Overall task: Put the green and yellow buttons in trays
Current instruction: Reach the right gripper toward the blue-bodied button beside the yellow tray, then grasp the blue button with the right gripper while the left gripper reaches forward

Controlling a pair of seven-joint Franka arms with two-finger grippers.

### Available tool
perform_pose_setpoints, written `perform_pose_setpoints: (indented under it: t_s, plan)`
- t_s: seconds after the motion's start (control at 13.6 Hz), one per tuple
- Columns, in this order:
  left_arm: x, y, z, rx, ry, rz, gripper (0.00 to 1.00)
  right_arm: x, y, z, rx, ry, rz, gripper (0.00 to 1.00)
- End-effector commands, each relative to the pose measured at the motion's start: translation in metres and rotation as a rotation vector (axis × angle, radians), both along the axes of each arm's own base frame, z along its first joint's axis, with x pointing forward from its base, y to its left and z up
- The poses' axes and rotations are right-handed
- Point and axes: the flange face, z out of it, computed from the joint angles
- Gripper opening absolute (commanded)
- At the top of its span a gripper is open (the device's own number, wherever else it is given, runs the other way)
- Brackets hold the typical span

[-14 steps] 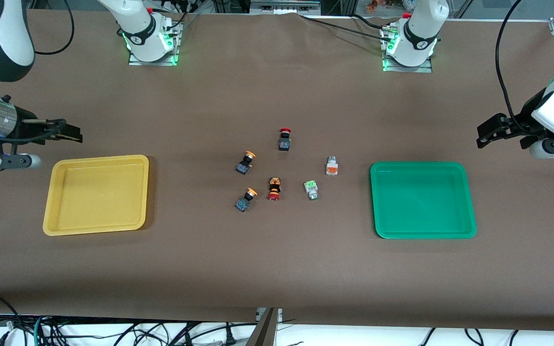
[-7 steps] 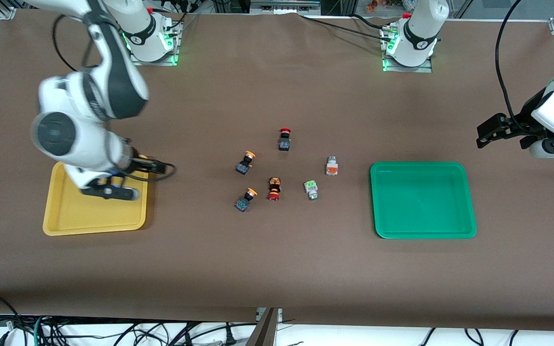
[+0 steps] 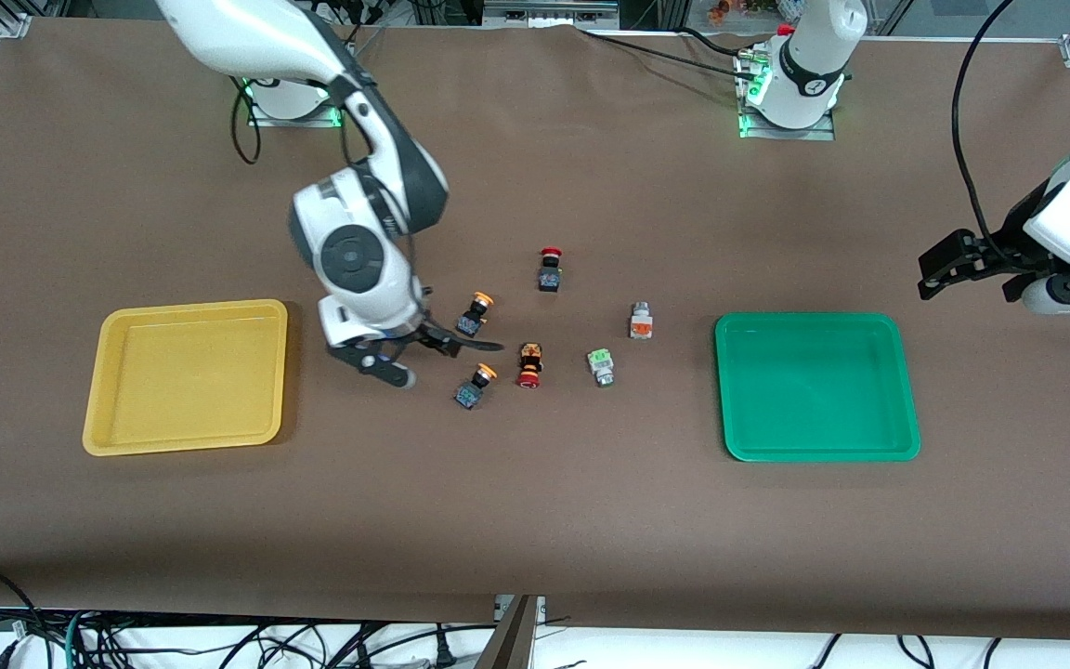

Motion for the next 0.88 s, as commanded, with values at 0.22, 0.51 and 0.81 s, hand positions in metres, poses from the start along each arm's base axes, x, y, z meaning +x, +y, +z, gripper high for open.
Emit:
perform_pose_setpoints:
  t_s: [0.22,0.51,0.81]
  plan:
    - [0.033,-0.017,-0.035,-0.125,0.0,0.005,1.0,-0.026,0.031,-0.059,0.01,-0.018,-0.049,1.0]
    - [0.031,-0.043,-0.043,-0.113,0.015,-0.038,1.0,-0.051,0.033,-0.087,0.001,-0.009,-0.045,1.0]
    - [0.039,-0.084,-0.096,-0.077,0.098,-0.091,1.0,-0.068,0.032,-0.093,-0.013,0.017,-0.029,0.87]
